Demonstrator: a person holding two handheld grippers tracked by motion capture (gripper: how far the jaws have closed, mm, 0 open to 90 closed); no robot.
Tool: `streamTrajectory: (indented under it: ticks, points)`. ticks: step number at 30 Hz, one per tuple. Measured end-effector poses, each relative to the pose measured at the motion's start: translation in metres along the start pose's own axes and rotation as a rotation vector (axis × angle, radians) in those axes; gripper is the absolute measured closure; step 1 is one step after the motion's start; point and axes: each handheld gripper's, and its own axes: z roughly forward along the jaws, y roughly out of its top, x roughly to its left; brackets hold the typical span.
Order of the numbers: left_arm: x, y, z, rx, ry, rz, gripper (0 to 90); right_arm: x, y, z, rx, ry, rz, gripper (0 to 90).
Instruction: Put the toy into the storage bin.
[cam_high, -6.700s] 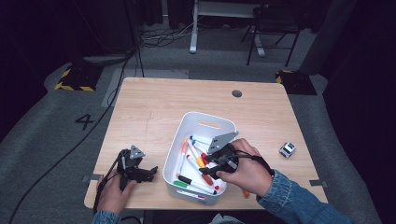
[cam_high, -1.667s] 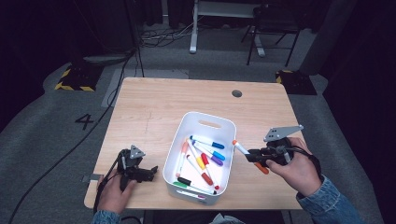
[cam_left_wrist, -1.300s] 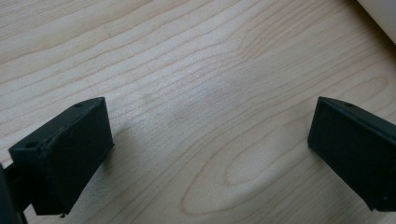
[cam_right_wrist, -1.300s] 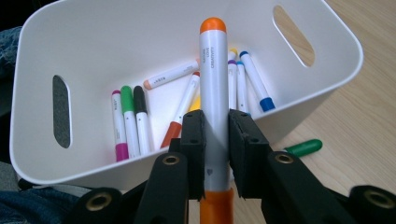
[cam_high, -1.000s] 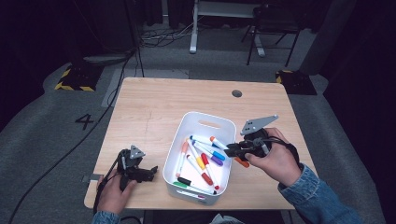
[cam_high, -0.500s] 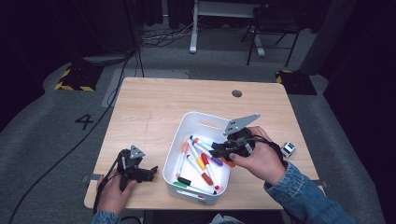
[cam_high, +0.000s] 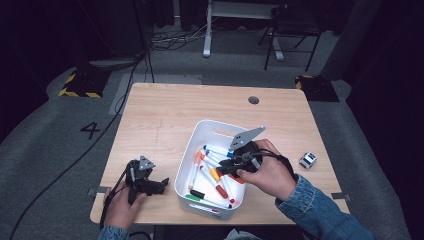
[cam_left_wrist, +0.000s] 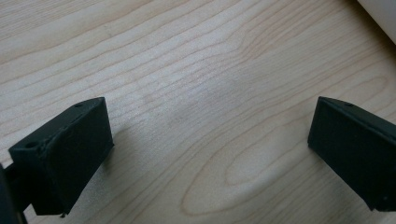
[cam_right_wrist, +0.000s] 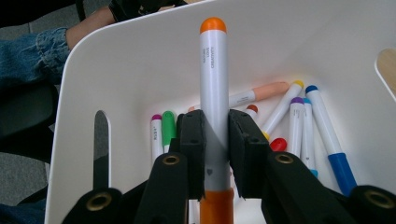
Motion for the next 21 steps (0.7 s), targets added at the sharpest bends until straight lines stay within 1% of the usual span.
streamTrajectory:
  ticks: [1,2,3,7,8,9,10,11,14,16,17,19,21]
  points:
    - [0.000,0.000,0.000,0.000,-0.001,0.000,0.0,0.000,0.000,0.001,0.005,-0.005,-0.005,76.9]
    - [0.000,0.000,0.000,0.000,-0.002,-0.002,0.1,0.001,-0.001,0.001,0.010,-0.002,0.001,76.9]
    - [0.000,0.000,0.000,0.000,-0.001,0.000,0.0,0.001,-0.001,0.002,0.011,-0.006,-0.013,76.9]
    - [0.000,0.000,0.000,0.000,-0.002,-0.001,0.0,0.005,-0.003,0.008,0.039,-0.002,-0.010,76.9]
    - [0.000,0.000,0.000,0.000,0.000,0.000,0.0,0.004,-0.004,0.010,0.036,0.000,-0.022,76.9]
    - [0.000,0.000,0.000,0.000,-0.002,-0.001,0.1,0.005,-0.004,0.011,0.047,-0.001,-0.019,76.9]
    - [0.000,0.000,0.000,-0.001,0.000,-0.001,0.0,0.005,-0.005,0.013,0.046,0.004,-0.013,76.8]
    - [0.000,0.000,0.000,0.000,0.001,0.000,0.0,0.005,-0.006,0.015,0.046,0.001,-0.022,76.9]
    - [0.000,0.000,0.000,0.000,0.000,0.000,0.0,0.007,-0.007,0.019,0.068,0.000,-0.023,76.8]
    - [0.000,0.000,0.000,-0.001,0.002,0.000,0.0,0.008,-0.007,0.022,0.081,0.001,-0.032,76.8]
    - [0.000,0.000,0.000,0.000,0.000,-0.002,0.1,0.009,-0.008,0.024,0.094,-0.001,-0.025,76.8]
    - [0.000,0.000,0.000,0.000,-0.003,-0.003,0.1,0.010,-0.008,0.028,0.104,-0.001,-0.041,76.8]
    - [0.000,0.000,0.000,0.000,-0.002,-0.002,0.0,0.010,-0.009,0.031,0.115,0.002,-0.043,76.8]
